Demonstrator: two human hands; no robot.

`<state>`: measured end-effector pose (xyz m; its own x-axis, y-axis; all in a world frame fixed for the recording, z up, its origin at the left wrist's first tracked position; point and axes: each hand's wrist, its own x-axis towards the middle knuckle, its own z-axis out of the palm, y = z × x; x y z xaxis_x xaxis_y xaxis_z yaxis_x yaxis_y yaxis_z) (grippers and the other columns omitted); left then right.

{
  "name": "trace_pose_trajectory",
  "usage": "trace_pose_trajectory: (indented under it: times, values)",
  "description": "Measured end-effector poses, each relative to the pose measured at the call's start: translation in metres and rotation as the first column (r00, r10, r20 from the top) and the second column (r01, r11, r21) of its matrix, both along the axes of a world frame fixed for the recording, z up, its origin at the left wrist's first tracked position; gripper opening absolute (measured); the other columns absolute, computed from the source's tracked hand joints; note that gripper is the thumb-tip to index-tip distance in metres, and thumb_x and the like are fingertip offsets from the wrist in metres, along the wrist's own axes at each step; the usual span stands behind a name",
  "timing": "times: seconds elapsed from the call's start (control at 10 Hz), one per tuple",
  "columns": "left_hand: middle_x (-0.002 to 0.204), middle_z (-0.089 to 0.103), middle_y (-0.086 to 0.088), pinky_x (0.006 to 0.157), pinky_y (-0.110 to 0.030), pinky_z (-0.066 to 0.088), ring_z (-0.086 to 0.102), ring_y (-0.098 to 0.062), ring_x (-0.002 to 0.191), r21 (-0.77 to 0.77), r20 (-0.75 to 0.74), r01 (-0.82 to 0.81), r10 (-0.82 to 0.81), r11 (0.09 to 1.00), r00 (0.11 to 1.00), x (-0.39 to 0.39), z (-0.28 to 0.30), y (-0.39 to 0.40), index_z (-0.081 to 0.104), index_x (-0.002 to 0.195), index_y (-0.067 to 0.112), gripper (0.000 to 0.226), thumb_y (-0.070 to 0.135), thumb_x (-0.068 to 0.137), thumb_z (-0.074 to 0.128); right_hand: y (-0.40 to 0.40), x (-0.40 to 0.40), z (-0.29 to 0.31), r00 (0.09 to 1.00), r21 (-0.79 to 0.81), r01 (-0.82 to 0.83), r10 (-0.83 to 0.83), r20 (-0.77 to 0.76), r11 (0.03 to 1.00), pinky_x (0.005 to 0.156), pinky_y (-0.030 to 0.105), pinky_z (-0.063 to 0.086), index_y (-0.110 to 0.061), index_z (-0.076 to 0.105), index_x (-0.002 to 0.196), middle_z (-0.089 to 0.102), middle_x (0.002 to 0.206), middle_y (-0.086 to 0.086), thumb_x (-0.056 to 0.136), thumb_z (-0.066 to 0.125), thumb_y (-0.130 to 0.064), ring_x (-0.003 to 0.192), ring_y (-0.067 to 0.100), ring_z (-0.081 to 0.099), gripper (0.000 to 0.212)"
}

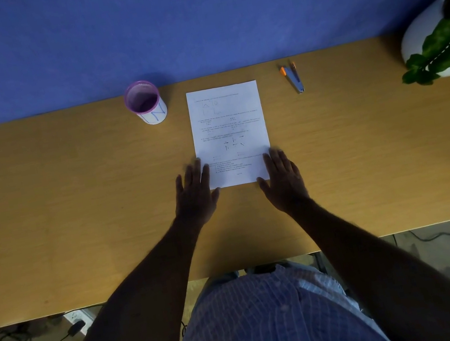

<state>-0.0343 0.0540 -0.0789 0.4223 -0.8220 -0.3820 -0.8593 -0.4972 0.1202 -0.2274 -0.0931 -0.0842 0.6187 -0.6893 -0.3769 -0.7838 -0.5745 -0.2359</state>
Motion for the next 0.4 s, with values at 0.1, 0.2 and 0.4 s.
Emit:
trace_pose_trajectory:
  times: [0.1,0.2,0.4]
  values:
    - [0.173,0.010,-0.014,0.127,-0.059,0.017,0.013,-0.035,0.160,-0.008,-0.006,0.001,-0.001,1.000,1.000,0.002,0.001,-0.001,0.023,0.163,0.011,0.073,0.044,0.104,0.050,0.001,0.000,0.002,1.000,0.008,0.007,-0.008,0.004,1.000,0.131,0.049,0.018,-0.010,0.015,0.165,0.007,0.174,0.014,0.108,0.045,-0.044,0.162,0.032,0.007,0.072]
    - [0.173,0.010,-0.014,0.127,-0.059,0.014,0.012,-0.034,0.160,0.002,-0.004,-0.003,0.003,1.000,1.000,0.003,0.004,-0.002,0.024,0.163,0.011,0.072,0.045,0.104,0.050,-0.001,0.000,0.005,1.000,0.005,0.016,-0.016,-0.002,1.000,0.131,0.049,0.017,-0.011,0.015,0.166,0.007,0.174,0.014,0.108,0.046,-0.043,0.162,0.033,0.007,0.072]
    - [0.174,0.006,-0.013,0.128,-0.059,0.011,0.008,-0.033,0.161,-0.057,0.043,0.000,0.002,0.998,0.999,0.021,0.032,-0.019,0.018,0.164,0.012,0.073,0.046,0.106,0.045,-0.017,0.013,0.032,0.999,-0.023,0.050,-0.049,0.023,0.998,0.132,0.049,0.014,-0.012,0.009,0.166,0.004,0.175,0.011,0.109,0.043,-0.042,0.162,0.030,0.001,0.073]
